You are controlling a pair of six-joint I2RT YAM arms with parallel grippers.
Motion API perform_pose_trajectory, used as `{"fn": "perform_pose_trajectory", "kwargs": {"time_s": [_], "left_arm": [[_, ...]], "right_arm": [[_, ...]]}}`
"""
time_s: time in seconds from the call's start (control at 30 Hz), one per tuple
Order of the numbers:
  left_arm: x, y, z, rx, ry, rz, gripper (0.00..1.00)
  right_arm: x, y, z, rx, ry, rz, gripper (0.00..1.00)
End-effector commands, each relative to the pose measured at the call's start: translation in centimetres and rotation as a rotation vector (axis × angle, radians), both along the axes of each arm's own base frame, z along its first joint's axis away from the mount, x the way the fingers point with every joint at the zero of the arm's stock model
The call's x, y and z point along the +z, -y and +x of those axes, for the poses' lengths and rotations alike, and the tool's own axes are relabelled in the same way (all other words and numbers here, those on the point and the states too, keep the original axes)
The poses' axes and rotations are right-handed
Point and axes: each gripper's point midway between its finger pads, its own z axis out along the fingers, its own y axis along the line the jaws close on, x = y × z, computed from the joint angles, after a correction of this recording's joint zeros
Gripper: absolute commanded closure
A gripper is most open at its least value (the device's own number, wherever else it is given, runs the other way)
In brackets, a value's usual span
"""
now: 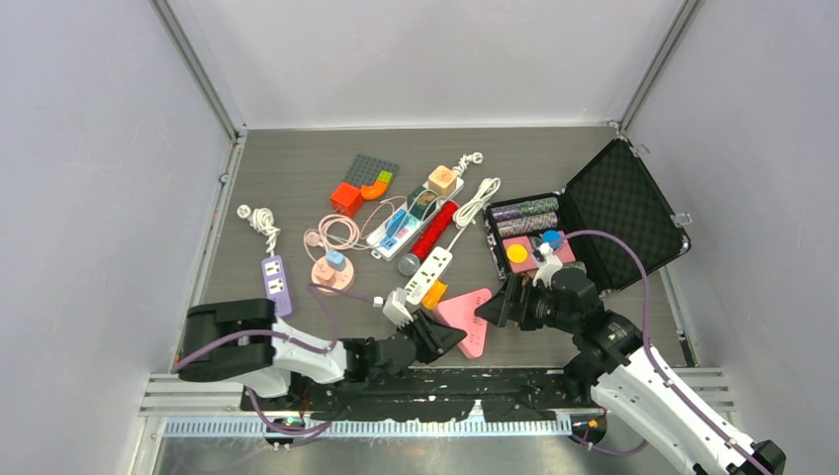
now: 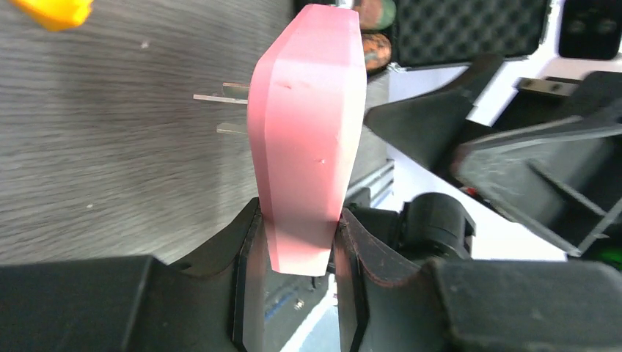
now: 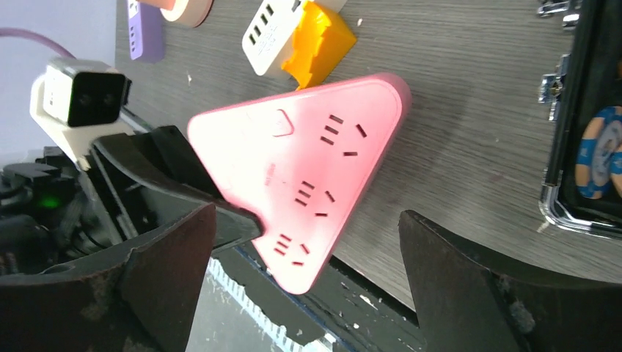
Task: Insert the plug
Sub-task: Pick up the plug from the center of the board.
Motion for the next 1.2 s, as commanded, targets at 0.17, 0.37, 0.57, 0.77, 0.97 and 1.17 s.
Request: {"fn": "perform_pose_trajectory", "kwargs": {"time_s": [0.17,0.37,0.57,0.77,0.97,1.17], "left_arm": [[8.5,-0.7,0.5,-0.126,0.087,-0.068,1.0],[13.7,-1.9,0.4,-0.151,0.121,-0.12,1.0],[17.1,-2.4,-0.1,-0.176,0.14,-0.163,1.0],[18.6,-2.0,-0.7,-0.209,0.143,-0.203,1.0],[18.8,-2.2,-0.6,-0.193,0.14,-0.238,1.0],[19.5,-2.8,-0.6,-0.19,0.154,-0.24,1.0]], "right_arm": [[5.0,-1.5,0.0,0.03,0.12,0.181,0.0],[11.0,-1.8,0.4,0.009,0.274,0.36,0.0],[15.2,-3.8,0.0,0.119,0.319,0.483,0.0],[17.1,-5.1,-0.3,0.19,0.303,0.557,0.1],[18.0,-5.4,-1.1,0.21,0.269,0.654,0.37],[18.8,-5.5,-1.7,0.254,0.294,0.672,0.56]]}}
